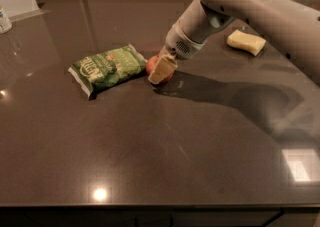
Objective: Move apple near green jalapeno chip bag
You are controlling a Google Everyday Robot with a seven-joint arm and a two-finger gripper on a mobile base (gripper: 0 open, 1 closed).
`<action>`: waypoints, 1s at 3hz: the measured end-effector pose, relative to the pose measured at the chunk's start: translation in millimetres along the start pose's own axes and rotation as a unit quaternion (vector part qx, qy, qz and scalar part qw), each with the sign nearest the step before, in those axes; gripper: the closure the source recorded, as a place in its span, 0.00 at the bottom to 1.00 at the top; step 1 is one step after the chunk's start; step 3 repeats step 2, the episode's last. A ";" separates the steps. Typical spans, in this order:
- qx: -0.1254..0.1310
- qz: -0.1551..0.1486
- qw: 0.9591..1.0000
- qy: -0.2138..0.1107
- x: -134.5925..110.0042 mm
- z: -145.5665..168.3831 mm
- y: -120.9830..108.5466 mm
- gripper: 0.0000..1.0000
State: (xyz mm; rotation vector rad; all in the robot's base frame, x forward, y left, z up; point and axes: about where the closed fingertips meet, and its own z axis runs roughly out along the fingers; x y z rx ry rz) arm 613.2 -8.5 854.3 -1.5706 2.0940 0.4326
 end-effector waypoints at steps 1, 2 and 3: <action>-0.002 -0.001 1.000 0.000 -0.4 1.6 0.8 0.00; -0.002 -0.001 1.000 0.000 -0.4 1.7 0.9 0.00; -0.002 -0.001 1.000 0.000 -0.4 1.7 0.9 0.00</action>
Offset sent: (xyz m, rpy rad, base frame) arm -0.0003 0.0013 -0.0011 -0.0004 0.0019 0.0025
